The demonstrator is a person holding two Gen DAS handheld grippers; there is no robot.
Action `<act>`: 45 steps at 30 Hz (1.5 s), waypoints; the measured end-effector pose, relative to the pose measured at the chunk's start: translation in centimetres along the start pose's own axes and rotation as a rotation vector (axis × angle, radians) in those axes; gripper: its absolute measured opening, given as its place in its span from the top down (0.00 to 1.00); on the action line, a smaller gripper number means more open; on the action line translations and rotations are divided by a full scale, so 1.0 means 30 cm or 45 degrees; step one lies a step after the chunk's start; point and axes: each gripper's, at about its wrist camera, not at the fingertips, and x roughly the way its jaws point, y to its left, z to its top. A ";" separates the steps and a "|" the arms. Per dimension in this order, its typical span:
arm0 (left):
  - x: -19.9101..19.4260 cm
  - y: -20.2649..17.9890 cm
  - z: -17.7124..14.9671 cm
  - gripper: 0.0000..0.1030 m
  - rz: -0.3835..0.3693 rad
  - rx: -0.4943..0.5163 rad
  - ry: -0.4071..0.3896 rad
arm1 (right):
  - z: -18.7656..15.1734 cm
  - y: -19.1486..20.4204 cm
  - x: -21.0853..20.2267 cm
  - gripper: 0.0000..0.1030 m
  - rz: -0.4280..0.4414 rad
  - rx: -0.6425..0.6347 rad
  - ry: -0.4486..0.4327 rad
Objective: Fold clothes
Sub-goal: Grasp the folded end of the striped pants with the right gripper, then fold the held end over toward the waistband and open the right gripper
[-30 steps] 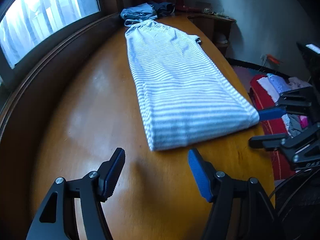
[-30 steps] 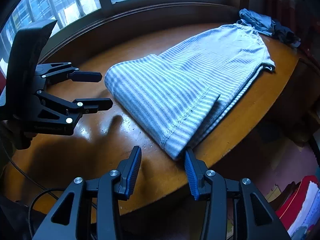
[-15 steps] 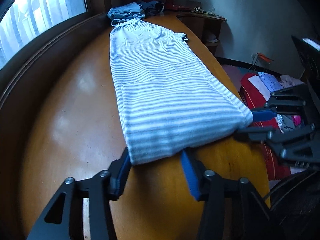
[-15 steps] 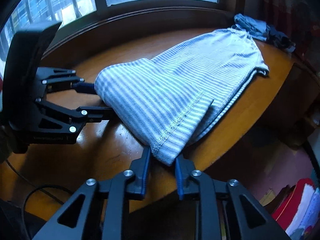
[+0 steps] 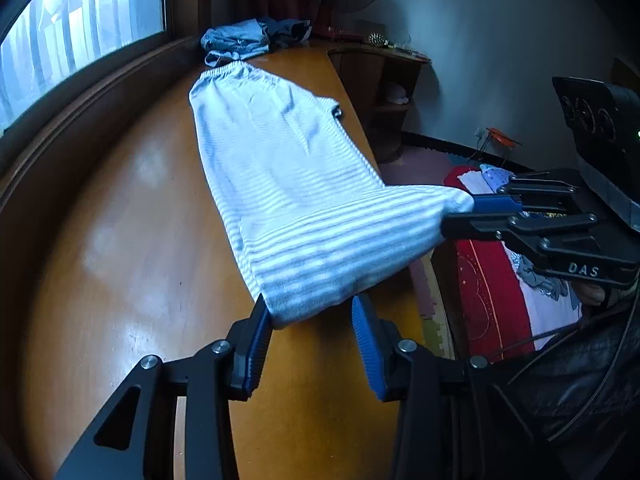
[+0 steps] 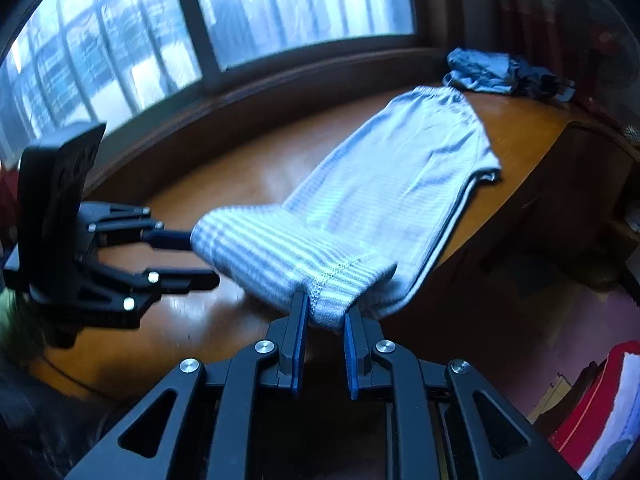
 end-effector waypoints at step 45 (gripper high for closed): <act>0.230 0.205 0.419 0.55 0.122 -0.189 -0.061 | 0.314 -0.347 0.259 0.75 -0.060 0.136 -0.049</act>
